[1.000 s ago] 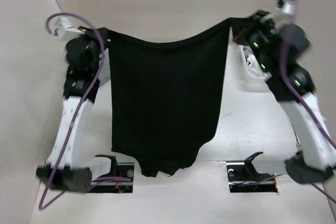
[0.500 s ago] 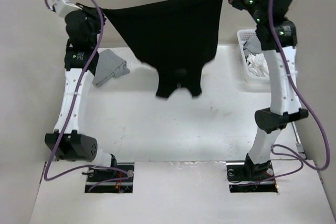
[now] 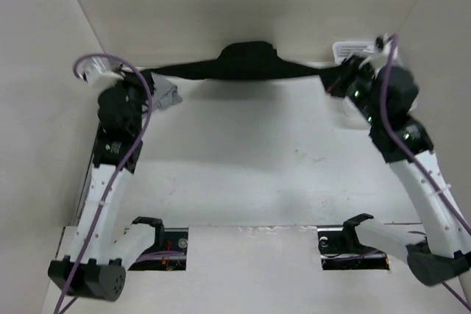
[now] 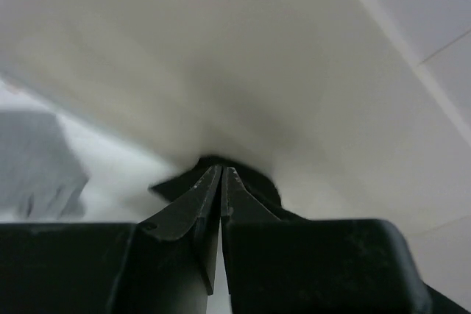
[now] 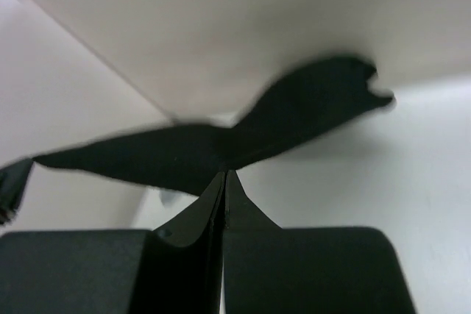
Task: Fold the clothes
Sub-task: Flatten the tank top out, then fold the tank top
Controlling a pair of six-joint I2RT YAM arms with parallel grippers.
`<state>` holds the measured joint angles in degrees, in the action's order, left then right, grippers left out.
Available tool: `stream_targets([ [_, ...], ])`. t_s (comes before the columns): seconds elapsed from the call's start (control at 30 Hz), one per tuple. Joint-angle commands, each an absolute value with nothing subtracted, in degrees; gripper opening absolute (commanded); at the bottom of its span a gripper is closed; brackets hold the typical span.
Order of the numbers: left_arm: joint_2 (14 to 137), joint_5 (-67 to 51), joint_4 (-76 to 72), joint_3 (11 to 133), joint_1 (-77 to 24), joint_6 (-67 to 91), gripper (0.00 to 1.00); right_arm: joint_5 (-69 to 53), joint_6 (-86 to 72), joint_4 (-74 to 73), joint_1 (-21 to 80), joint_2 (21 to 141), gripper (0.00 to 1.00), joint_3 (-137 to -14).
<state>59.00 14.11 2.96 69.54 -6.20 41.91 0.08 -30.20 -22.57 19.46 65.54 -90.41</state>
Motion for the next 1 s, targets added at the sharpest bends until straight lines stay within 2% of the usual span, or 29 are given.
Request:
stream_targets([
  [0.0,48.9,17.6,3.8,53.1,-9.0,41.8,0.03,4.5,-31.9,-15.1,24.2,54.9,0.00,-69.9],
  [0.1,37.0,18.9,9.0,38.9,-10.6,43.4,0.03,8.2,-35.6,-14.1,31.4,43.6,0.00,-50.7],
  [0.27,18.8,16.7,28.3,28.7,-11.6,48.6,0.01,14.9,-46.3,-19.6,47.1,27.4,0.00,-29.1],
  [0.4,10.5,12.6,41.4,27.1,-14.6,57.3,0.00,19.3,-57.8,-31.1,60.5,20.8,0.00,-24.4],
  [0.5,5.8,14.3,49.5,30.0,-17.1,60.7,0.00,24.6,-65.6,-38.6,71.3,18.5,0.00,-25.5],
  [0.6,6.1,18.4,53.4,34.6,-17.2,60.0,0.00,30.2,-70.5,-41.8,79.8,19.9,0.00,-28.2],
  [0.67,8.5,19.5,50.5,34.6,-16.9,57.9,0.00,32.8,-70.0,-40.9,81.8,24.0,0.00,-29.6],
  [0.77,15.8,19.4,38.9,30.9,-17.0,56.5,0.01,31.0,-59.6,-33.9,70.9,33.9,0.00,-31.8],
  [0.87,27.8,21.3,22.4,28.7,-16.0,55.2,0.01,19.3,-45.8,-18.3,53.6,43.9,0.00,-33.3],
  [0.97,44.6,22.4,6.1,31.9,-14.2,53.8,0.01,8.0,-38.4,-5.5,37.2,55.7,0.00,-38.2],
])
